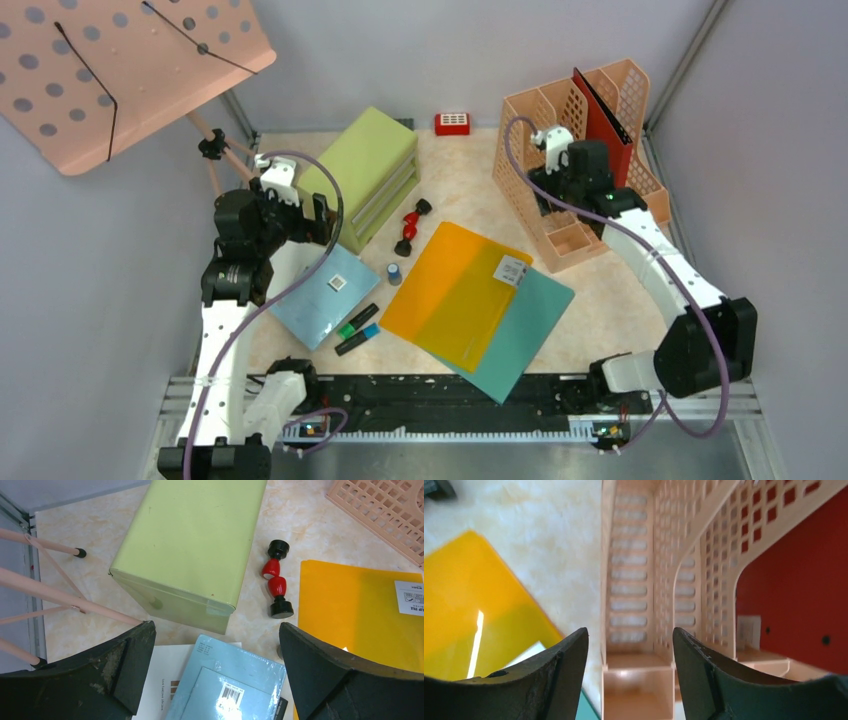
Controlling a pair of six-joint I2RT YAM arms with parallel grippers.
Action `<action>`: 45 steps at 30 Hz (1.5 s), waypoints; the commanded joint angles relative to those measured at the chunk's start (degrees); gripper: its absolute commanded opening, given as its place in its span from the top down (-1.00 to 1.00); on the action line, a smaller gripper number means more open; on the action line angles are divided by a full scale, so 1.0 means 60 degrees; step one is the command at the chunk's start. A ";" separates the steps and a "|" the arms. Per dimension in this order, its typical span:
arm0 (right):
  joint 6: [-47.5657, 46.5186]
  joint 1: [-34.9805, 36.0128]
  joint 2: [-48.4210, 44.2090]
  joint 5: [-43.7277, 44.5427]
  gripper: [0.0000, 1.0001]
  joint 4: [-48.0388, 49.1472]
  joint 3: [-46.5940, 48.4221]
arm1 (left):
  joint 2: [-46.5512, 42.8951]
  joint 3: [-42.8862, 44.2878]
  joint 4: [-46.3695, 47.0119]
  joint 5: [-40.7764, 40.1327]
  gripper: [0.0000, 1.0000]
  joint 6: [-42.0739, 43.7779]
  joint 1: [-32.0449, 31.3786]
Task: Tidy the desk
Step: Move the storage box to the center of the board.
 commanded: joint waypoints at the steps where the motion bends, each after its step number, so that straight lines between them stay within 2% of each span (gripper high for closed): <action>1: -0.0730 -0.0101 -0.0789 0.0155 -0.23 -0.1320 -0.1193 | -0.0100 0.0168 0.0495 0.0107 -0.98 -0.0112 0.0043; 6: -0.0866 -0.0098 -0.1146 0.0124 -0.12 -0.1123 -0.2543 | -0.0049 0.0084 0.0612 0.0235 -0.98 -0.0188 0.0034; 10: -0.0903 -0.0100 -0.0785 0.0170 -0.10 -0.0866 -0.3028 | -0.0084 0.0039 0.0617 0.0261 -0.98 -0.0181 0.0025; 12: -0.0883 -0.0101 -0.0449 0.0256 0.02 -0.0754 -0.3031 | -0.0096 0.0049 0.0617 0.0246 -0.98 -0.0170 0.0037; 16: -0.0505 -0.0099 0.0126 -0.0021 0.34 -0.0723 -0.2643 | -0.0162 0.0090 0.0562 0.0223 -0.98 -0.0166 0.0035; 22: 0.0125 -0.0088 0.1058 -0.1284 0.45 -0.1048 -0.1651 | -0.0200 0.0012 0.0560 0.0139 -0.98 -0.0087 0.0042; 31: 0.0813 -0.0103 0.2333 -0.1248 0.62 -0.0680 0.0005 | 0.0046 0.0183 0.0551 0.0092 -0.98 -0.0201 0.0034; 40: 0.1894 -0.0116 0.3712 -0.1707 0.65 -0.0838 0.1727 | 0.0182 0.0285 0.0523 0.0086 -0.98 -0.0228 0.0033; 45: 0.2731 -0.0108 0.3709 -0.2527 0.51 -0.0698 0.1415 | 0.0130 0.0298 0.0463 -0.0017 -0.98 -0.0177 0.0042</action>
